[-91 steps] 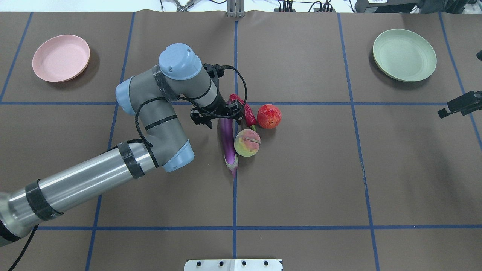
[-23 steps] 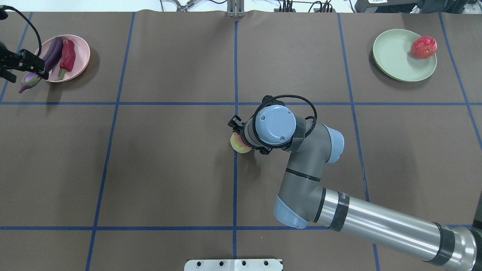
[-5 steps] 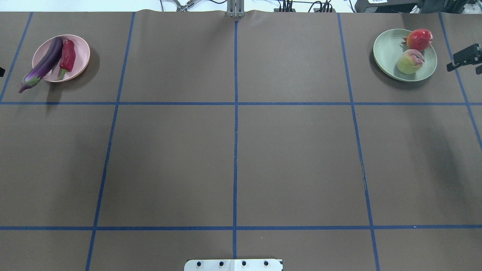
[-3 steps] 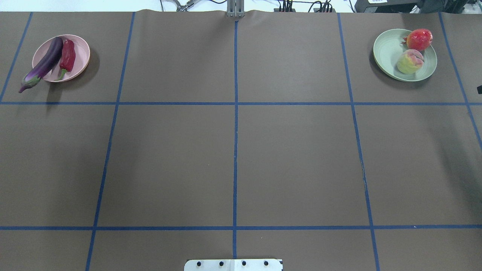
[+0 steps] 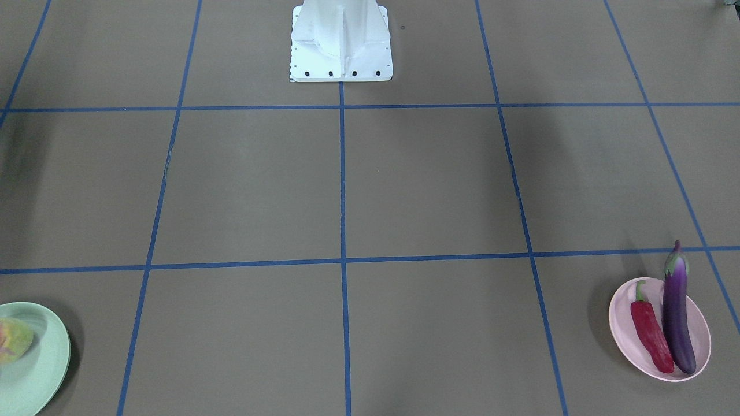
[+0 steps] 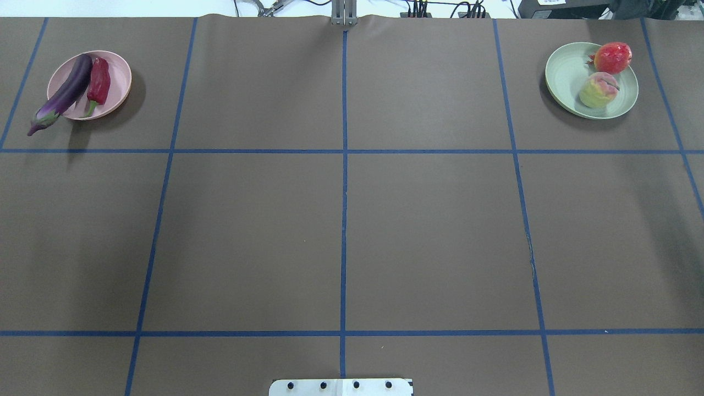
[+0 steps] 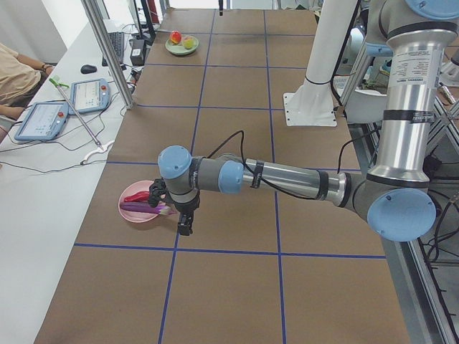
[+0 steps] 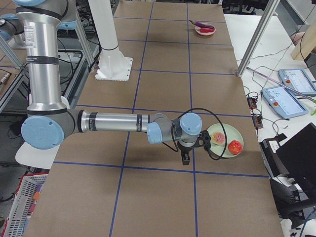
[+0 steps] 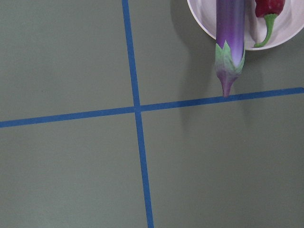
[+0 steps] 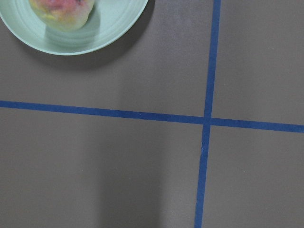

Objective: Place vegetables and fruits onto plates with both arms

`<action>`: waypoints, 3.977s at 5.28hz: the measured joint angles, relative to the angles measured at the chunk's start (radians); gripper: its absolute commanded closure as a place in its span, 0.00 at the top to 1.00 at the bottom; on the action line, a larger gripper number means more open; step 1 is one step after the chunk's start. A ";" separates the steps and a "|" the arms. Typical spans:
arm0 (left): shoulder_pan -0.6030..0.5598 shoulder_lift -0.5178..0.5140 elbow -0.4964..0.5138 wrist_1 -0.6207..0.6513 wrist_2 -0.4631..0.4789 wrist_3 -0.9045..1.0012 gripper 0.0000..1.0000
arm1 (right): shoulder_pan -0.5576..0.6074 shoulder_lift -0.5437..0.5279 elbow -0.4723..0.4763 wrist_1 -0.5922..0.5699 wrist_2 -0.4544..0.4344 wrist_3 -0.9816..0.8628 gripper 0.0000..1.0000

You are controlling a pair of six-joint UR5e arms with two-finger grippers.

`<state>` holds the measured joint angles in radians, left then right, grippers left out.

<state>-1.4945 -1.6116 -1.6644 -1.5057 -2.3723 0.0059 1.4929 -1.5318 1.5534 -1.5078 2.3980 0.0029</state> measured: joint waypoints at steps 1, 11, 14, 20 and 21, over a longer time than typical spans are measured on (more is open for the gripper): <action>-0.002 0.006 0.001 0.000 -0.009 0.000 1.00 | 0.035 0.017 0.014 -0.115 -0.016 -0.102 1.00; -0.040 -0.019 -0.002 0.128 -0.007 -0.008 1.00 | 0.048 0.014 0.128 -0.322 -0.012 -0.155 1.00; -0.040 -0.019 -0.002 0.125 -0.007 -0.001 1.00 | 0.041 0.013 0.132 -0.301 0.019 -0.116 1.00; -0.040 -0.019 -0.005 0.113 -0.007 -0.007 1.00 | 0.041 -0.024 0.134 -0.218 0.026 -0.113 1.00; -0.040 -0.019 -0.009 0.111 -0.006 -0.007 1.00 | 0.041 -0.028 0.135 -0.206 0.027 -0.112 1.00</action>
<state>-1.5340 -1.6305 -1.6730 -1.3945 -2.3787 -0.0013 1.5340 -1.5602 1.6881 -1.7141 2.4255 -0.1088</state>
